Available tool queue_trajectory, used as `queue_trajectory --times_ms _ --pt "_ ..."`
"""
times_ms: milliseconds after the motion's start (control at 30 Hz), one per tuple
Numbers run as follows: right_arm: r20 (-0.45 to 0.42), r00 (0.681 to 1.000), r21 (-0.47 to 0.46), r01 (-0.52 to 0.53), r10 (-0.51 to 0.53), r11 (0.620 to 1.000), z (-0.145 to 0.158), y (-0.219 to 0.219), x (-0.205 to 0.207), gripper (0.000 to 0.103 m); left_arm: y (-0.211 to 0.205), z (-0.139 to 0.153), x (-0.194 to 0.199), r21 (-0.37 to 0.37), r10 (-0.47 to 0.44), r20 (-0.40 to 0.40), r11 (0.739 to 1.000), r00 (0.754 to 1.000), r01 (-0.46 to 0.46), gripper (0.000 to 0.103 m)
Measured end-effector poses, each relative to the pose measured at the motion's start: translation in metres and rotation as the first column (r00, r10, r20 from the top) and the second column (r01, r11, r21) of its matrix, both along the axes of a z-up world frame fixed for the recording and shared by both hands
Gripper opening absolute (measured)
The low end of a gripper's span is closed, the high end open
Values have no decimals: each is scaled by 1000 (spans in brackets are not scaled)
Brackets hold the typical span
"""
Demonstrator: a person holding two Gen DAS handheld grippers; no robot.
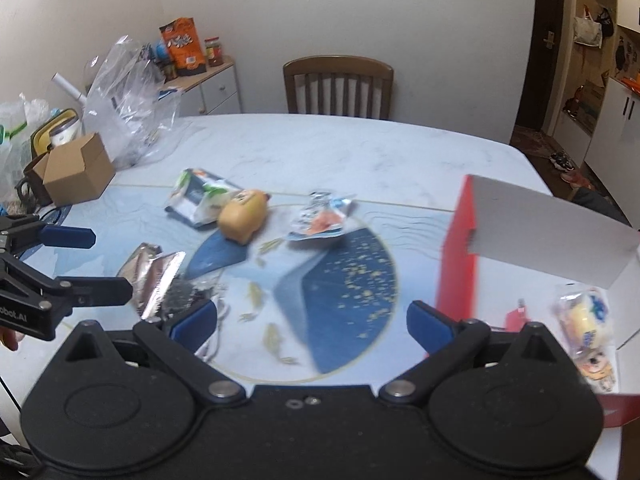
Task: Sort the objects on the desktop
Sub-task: 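Withdraw both tools from the box toward the remaining table items, then grasp the silver foil snack packet with the left tool while the right tool grasps the white USB cable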
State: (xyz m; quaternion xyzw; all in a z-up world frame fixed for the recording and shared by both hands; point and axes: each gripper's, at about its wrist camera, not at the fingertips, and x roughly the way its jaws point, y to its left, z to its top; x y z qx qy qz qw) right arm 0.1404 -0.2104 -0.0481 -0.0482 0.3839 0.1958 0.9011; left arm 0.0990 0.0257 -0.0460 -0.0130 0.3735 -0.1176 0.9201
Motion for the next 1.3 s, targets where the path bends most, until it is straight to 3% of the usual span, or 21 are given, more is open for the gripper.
queue_trajectory --times_ms 333,633,1300 --pt "-32 999 -39 2 -4 999 -26 50 0 101 36 -31 7 65 18 -33 998 999 -16 103" --pt "-69 996 -110 -57 50 992 -54 90 4 98 49 -55 21 89 6 -84 996 996 1 103" --pt "-149 986 -177 -106 79 979 -84 115 11 76 51 -74 45 104 -10 -135 994 991 24 103"
